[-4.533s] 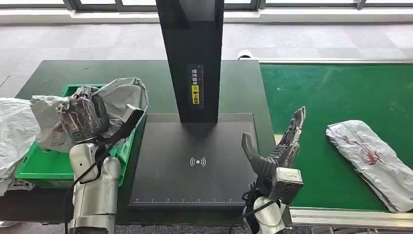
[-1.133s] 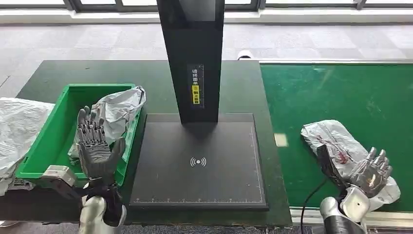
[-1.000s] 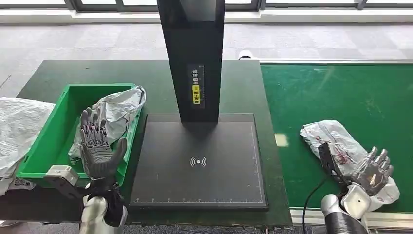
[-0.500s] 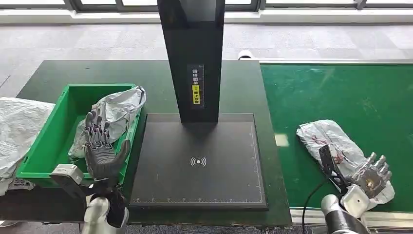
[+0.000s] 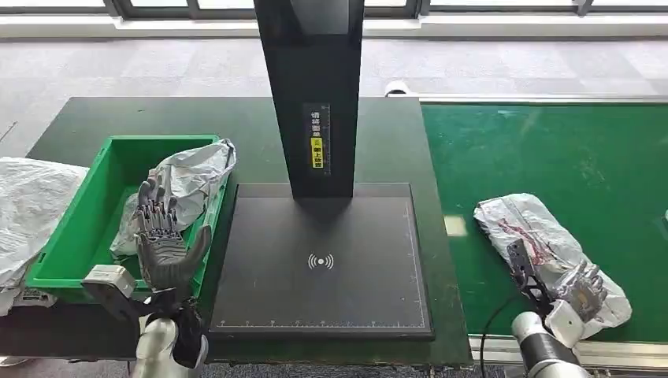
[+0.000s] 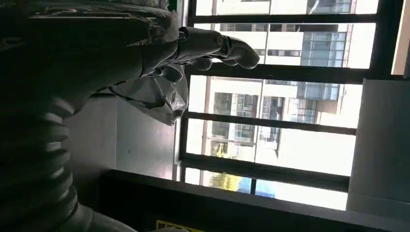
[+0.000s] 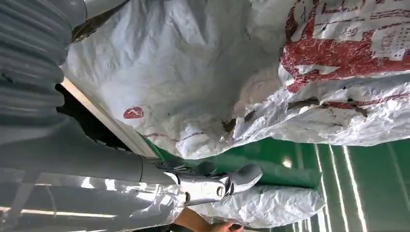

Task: Moved the parcel from conveyor to table for the left to box.

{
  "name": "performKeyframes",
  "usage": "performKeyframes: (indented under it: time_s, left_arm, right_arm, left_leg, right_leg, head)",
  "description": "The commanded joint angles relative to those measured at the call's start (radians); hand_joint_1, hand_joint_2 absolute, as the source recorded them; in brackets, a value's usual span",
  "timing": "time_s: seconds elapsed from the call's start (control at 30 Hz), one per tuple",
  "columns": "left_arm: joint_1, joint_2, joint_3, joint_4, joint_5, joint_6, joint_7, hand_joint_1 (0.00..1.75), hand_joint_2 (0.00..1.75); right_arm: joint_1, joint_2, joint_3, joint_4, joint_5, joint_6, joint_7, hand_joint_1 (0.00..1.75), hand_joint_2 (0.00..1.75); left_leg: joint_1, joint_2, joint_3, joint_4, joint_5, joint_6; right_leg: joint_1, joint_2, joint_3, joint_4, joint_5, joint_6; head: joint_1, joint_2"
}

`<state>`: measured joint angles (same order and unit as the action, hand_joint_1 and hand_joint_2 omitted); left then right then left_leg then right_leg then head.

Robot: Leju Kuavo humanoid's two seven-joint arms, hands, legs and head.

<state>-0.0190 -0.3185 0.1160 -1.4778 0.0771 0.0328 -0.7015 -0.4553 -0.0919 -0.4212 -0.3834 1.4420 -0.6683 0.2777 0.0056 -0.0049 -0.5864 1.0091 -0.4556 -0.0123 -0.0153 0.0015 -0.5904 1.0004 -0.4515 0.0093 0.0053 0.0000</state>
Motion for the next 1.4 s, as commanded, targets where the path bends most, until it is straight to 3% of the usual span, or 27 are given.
performKeyframes:
  time_s: [0.03,0.37,0.73,0.77,0.8,1.13,1.4]
  left_arm:
    - [0.017,-0.031,-0.008,0.047,-0.004,-0.017,0.003,0.00,1.75]
    - [-0.021,-0.031,-0.003,0.104,-0.015,-0.042,0.003,0.00,1.75]
    - [-0.021,-0.031,-0.003,0.104,-0.015,-0.042,0.003,0.00,1.75]
    - [-0.021,-0.031,-0.003,0.104,-0.015,-0.042,0.003,0.00,1.75]
    - [-0.023,-0.031,-0.002,0.107,-0.016,-0.042,0.003,0.00,1.75]
    - [-0.042,-0.031,0.019,0.130,-0.027,-0.044,0.003,0.00,1.75]
    - [-0.023,-0.031,0.016,0.109,-0.025,-0.024,0.003,0.00,1.75]
  right_arm:
    - [-0.050,0.001,-0.066,0.104,-0.014,0.055,0.020,0.00,1.75]
    - [-0.018,-0.007,-0.170,0.113,-0.062,0.161,0.042,0.02,1.75]
    - [-0.018,-0.007,-0.170,0.113,-0.062,0.161,0.042,0.02,1.75]
    - [-0.018,-0.007,-0.170,0.113,-0.062,0.161,0.042,1.34,1.75]
    - [-0.019,-0.007,-0.168,0.114,-0.059,0.168,0.044,1.75,1.75]
    - [-0.027,0.001,-0.186,0.101,0.002,0.158,0.046,1.75,1.75]
    - [-0.039,0.033,-0.190,0.058,0.059,0.025,-0.021,1.75,1.75]
  left_leg:
    - [0.000,0.001,0.003,-0.001,0.000,0.001]
    - [0.001,-0.001,0.006,-0.001,0.000,0.001]
    - [0.001,-0.002,0.008,0.000,0.000,0.002]
    - [0.001,-0.002,0.008,-0.001,0.001,0.002]
    - [0.001,-0.002,0.009,0.000,0.000,0.002]
    - [0.001,-0.002,0.008,-0.001,0.001,0.002]
    - [0.000,0.000,0.008,-0.001,0.000,0.002]
  right_leg:
    - [0.000,0.001,0.003,-0.002,0.000,0.000]
    - [0.001,-0.002,0.007,-0.003,0.000,0.000]
    - [0.001,-0.003,0.012,-0.005,0.001,0.002]
    - [0.001,-0.003,0.011,-0.006,0.001,0.002]
    - [0.001,-0.002,0.012,-0.005,0.001,0.003]
    - [0.001,-0.003,0.011,-0.006,0.001,0.002]
    - [0.001,0.000,0.009,-0.005,0.001,0.002]
  head:
    - [0.000,0.000]
    - [0.000,0.000]
    - [0.000,0.000]
    - [0.000,0.000]
    - [0.000,0.000]
    - [0.000,0.000]
    - [0.000,0.000]
